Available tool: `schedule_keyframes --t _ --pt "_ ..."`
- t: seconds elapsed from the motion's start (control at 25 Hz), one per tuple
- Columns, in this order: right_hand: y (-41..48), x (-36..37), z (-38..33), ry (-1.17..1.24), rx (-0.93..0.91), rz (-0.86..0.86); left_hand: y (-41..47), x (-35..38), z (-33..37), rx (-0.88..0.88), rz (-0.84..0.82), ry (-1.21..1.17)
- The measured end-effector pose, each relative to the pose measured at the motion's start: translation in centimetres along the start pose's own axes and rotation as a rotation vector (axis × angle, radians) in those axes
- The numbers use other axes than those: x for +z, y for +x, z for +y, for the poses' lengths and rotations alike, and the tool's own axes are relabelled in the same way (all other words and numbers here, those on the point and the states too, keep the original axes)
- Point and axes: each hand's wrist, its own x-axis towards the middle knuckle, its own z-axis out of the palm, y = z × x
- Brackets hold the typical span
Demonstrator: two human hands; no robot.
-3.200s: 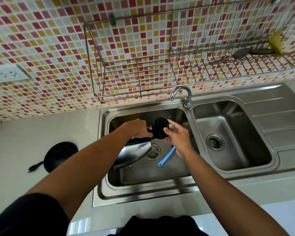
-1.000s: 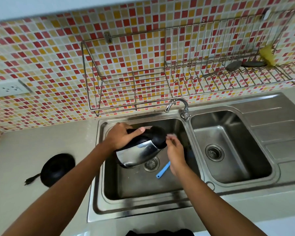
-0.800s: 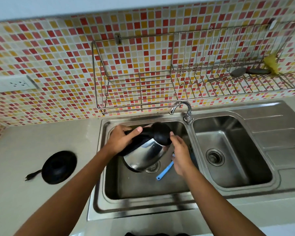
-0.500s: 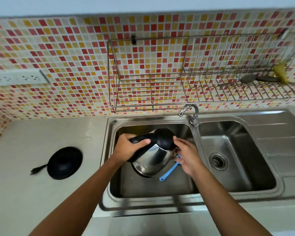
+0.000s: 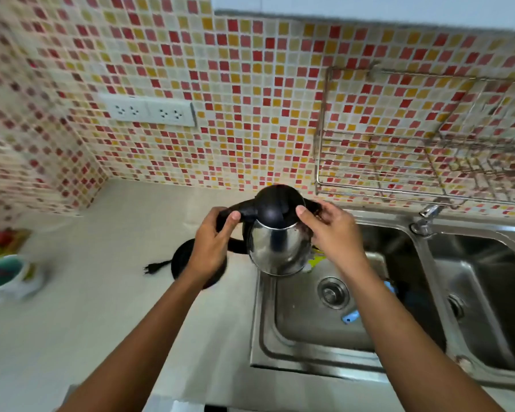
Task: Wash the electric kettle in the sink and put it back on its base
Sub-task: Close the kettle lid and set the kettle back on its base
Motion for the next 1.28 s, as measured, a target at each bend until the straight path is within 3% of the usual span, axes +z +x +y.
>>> schedule_keyframes --t 0.2,0.4,0.96,1.28 --pt "1.7 13.8 -0.5 0.057 0.011 -0.122 2.1 -12.5 -5.4 -0.059 0.110 0.007" --pt "2.6 20.4 2.4 0.048 0.106 -0.156 2.1 -16.9 -9.7 -0.152 0.095 -0.012" --pt "0.4 21.7 6.0 0.046 0.187 -0.003 3.0 -17.2 -14.6 -0.122 -0.082 0.012" --pt "4.9 27.2 4.7 0.042 0.225 -0.037 8.0 -19.0 -14.4 -0.173 0.113 0.076"
